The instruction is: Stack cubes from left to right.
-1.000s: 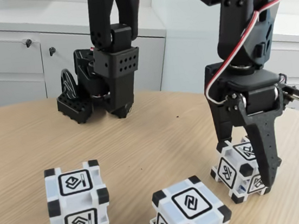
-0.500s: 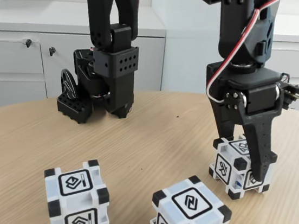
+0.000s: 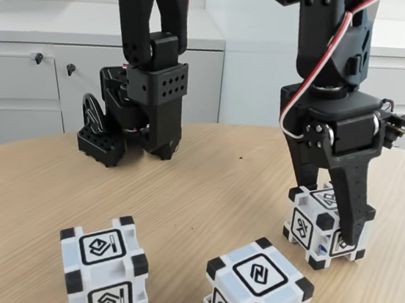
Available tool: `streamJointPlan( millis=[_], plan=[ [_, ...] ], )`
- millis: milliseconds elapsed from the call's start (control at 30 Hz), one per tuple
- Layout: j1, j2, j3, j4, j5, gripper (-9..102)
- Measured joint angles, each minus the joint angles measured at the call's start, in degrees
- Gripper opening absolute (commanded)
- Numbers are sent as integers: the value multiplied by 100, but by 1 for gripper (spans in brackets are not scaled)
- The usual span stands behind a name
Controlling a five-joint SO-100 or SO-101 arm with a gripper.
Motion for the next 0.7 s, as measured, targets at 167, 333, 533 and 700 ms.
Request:
streamJointPlan(
  millis=[167, 333, 533, 700],
  plan=[
    [0, 721, 9, 9, 0, 16],
    [0, 1784, 9, 26, -44, 16],
    [0, 3234, 149, 220, -378, 16],
    [18, 4535, 448, 791, -835, 16]
  ],
)
